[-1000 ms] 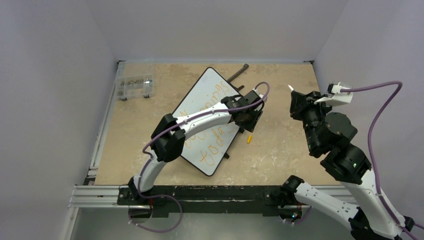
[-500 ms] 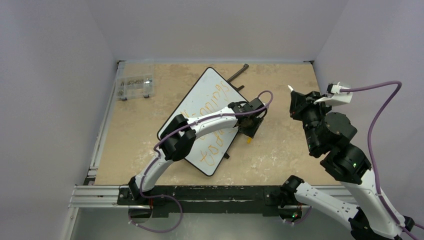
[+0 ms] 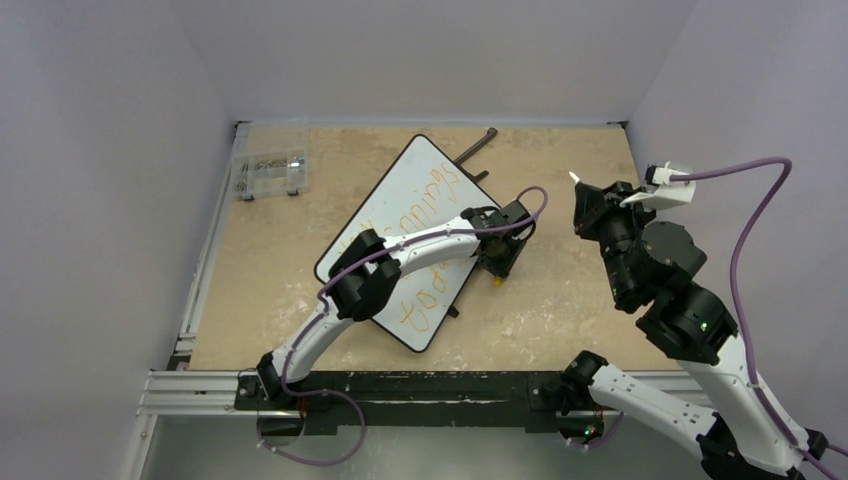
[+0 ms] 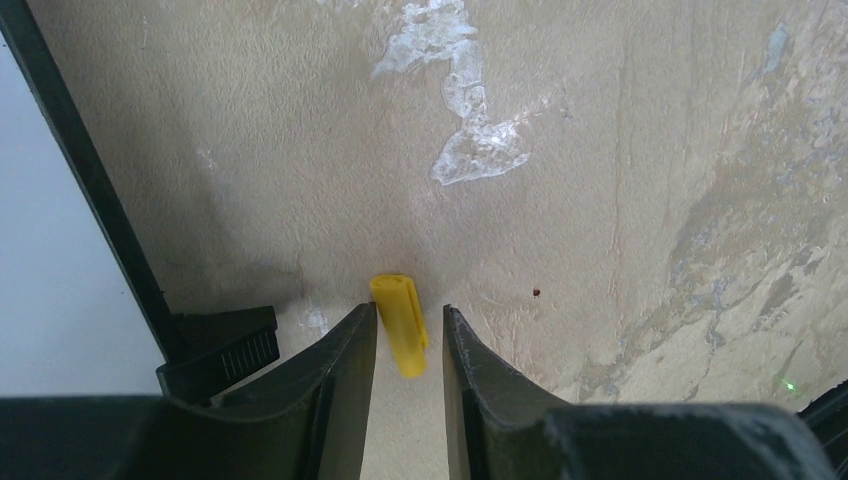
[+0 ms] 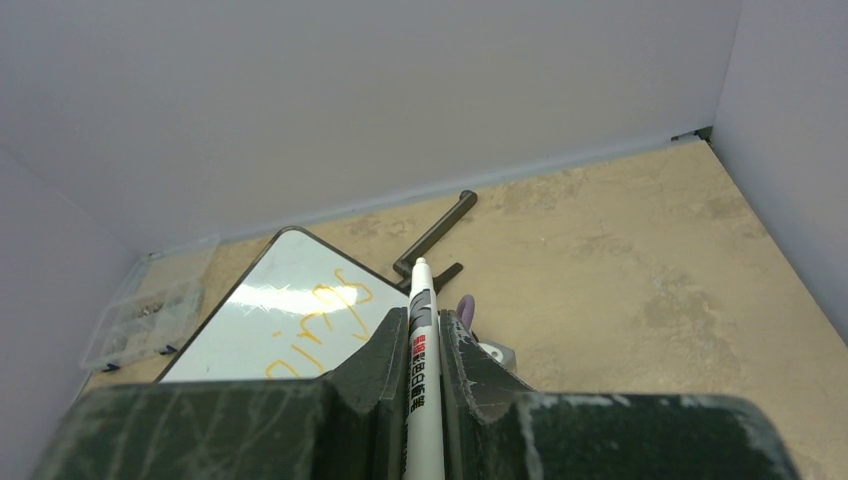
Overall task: Write a sentence on the whiteboard
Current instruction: Pick up the pen cap from the center of the board, then insert the whiteboard marker without the cap into the pen cap.
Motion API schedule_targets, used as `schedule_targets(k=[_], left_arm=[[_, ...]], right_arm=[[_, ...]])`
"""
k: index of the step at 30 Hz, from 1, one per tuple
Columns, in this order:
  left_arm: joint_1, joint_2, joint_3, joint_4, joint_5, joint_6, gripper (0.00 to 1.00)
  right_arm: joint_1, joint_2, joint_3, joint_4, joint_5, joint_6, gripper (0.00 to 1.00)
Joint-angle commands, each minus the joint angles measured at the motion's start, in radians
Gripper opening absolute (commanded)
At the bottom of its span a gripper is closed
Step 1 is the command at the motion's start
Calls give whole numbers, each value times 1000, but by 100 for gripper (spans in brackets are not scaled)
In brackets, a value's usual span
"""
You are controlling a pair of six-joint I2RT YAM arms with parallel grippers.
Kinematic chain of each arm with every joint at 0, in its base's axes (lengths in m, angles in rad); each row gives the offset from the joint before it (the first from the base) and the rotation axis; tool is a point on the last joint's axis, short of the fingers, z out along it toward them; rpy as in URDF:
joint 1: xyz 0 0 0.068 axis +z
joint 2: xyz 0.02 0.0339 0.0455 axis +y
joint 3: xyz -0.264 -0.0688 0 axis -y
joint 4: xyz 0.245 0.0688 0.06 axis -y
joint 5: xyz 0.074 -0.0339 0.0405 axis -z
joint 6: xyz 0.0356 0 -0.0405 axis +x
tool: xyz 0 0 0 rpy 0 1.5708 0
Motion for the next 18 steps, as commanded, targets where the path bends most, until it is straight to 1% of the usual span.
schedule_targets(k=[1,4,7,10,11,12,18], left_arm=[[18,7,23,25,2,-4,27],[21,12,0,51,27,-8,24],[19,31,-14,76,67,-16,18],[19,45,-37,98,101,-36,7],[18,45,-48,107,112,-40,2],[19,40,-60,117,117,-48,0],[21,-52,-102,153,142,-88,0]], right_arm=[[0,7,-5,10,-11,6,0],[0,9,-6,11,-15,7,0],[-1,15,-6,10,-17,7,0],[0,16,-7,10,-14,7,0],[0,14,-8,9,-12,8,0],[0,12,-9,8,-9,8,0],[0,-7,-26,1,4,20,0]])
